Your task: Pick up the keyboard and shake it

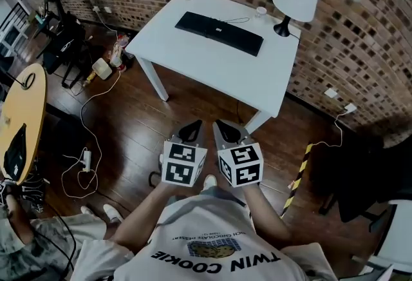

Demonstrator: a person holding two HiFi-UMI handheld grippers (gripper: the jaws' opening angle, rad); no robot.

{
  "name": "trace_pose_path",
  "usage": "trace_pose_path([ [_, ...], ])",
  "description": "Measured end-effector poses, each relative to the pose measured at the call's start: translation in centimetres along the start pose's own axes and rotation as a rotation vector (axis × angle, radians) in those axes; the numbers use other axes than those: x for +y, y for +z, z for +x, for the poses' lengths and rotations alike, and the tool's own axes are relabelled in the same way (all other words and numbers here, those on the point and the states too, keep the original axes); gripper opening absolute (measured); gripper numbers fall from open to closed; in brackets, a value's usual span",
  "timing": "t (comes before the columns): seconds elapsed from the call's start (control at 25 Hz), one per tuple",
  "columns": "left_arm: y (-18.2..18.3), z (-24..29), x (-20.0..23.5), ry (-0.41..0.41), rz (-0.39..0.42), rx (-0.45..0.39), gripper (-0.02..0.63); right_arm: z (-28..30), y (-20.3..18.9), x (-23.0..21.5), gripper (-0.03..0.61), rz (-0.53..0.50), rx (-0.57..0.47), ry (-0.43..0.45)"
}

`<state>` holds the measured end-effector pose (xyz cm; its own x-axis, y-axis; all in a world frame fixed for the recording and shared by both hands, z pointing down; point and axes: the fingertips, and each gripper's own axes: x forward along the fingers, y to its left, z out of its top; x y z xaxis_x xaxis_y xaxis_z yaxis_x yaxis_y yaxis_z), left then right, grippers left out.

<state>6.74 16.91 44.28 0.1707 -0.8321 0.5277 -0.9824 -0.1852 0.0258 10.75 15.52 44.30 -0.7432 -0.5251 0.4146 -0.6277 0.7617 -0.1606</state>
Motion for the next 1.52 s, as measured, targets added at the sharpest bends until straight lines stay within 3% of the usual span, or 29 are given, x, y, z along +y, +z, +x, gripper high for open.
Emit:
trace_pose_path([
  [0.4,2.9,5.0,2.7,0.001,0.016,0.002,0.005,4.7,2.0,-3.7,0.003,0.015,0.006,-0.004],
  [0.6,3.8,8.5,4.8,-0.041,0.013,0.005,0.005,7.9,2.9,-5.4,0.003,0.023,0.017,-0.035],
  [1.2,9.3,19.5,14.8,-0.279,0.067,0.041,0.005,19.8,8.5,-11.6,0.003,0.092,0.058,-0.286],
  [1.52,12.1,23.2,20.0,-0.352,0.072,0.015,0.005,23.2,10.5,-14.7,0.003,0.137,0.064,-0.413],
])
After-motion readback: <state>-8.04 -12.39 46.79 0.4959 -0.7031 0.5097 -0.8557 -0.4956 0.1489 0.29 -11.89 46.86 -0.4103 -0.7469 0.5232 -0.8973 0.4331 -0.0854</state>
